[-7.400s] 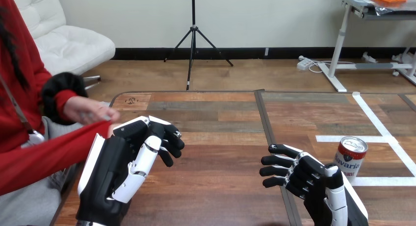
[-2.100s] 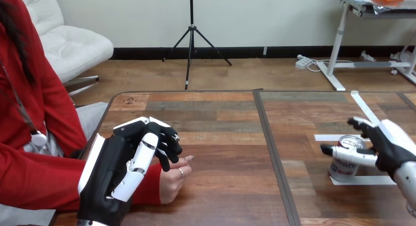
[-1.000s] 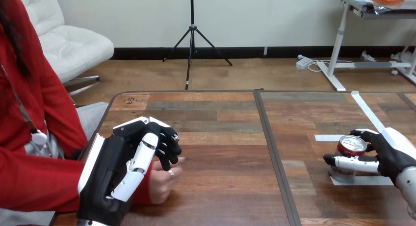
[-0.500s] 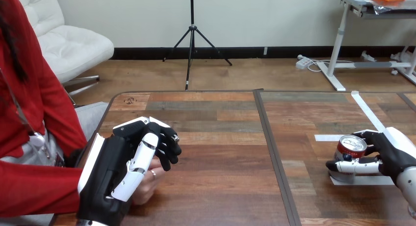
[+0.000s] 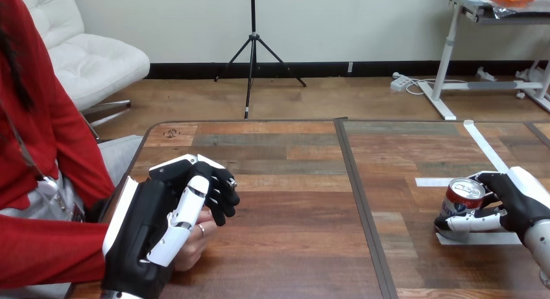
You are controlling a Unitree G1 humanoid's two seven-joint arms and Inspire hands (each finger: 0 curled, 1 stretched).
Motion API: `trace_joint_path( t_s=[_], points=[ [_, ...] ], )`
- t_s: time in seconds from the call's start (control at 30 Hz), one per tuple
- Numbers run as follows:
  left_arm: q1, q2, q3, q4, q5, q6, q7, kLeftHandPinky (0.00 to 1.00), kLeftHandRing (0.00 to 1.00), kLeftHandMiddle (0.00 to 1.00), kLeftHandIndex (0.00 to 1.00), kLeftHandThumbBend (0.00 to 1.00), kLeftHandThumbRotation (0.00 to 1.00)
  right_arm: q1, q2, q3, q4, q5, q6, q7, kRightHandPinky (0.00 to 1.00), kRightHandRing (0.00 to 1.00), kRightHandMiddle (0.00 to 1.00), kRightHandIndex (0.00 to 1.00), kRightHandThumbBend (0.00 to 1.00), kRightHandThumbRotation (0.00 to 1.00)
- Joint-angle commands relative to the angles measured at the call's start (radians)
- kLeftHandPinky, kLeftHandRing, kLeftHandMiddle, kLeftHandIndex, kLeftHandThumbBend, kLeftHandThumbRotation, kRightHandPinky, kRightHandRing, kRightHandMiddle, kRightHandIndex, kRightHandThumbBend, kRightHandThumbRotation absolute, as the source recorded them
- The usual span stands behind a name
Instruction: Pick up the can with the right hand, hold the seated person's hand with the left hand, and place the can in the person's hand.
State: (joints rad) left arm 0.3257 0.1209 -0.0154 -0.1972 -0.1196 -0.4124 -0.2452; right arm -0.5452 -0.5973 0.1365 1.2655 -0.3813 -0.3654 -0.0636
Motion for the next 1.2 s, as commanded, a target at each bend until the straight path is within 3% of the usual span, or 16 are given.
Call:
trace_joint_path(
  t_s=[0.0,0.43,0.73,1.17],
  points=[
    [-0.042,0.004,0.014,-0.041,-0.023,-0.003,0.0,0.26,0.36,0.41,0.42,0.04,0.67,-0.056,-0.004,-0.019,0.0,0.022,-0.016,0.001,0.59,0.65,0.68,0.68,0.84,0.15],
    [-0.039,0.005,0.016,-0.05,-0.05,0.008,-0.004,0.26,0.35,0.41,0.42,0.06,0.66,-0.059,-0.003,-0.005,0.003,0.009,-0.014,-0.025,0.49,0.53,0.56,0.58,0.75,0.02],
    [-0.038,0.002,0.019,-0.046,-0.054,0.005,-0.003,0.26,0.35,0.4,0.42,0.08,0.66,-0.061,0.0,-0.002,0.006,0.008,-0.014,-0.03,0.41,0.44,0.48,0.5,0.72,0.0],
    [-0.036,0.004,0.024,-0.042,-0.062,0.002,-0.005,0.26,0.35,0.4,0.42,0.09,0.65,-0.062,0.005,0.002,0.009,0.008,-0.01,-0.03,0.36,0.39,0.44,0.46,0.73,0.0]
  ],
)
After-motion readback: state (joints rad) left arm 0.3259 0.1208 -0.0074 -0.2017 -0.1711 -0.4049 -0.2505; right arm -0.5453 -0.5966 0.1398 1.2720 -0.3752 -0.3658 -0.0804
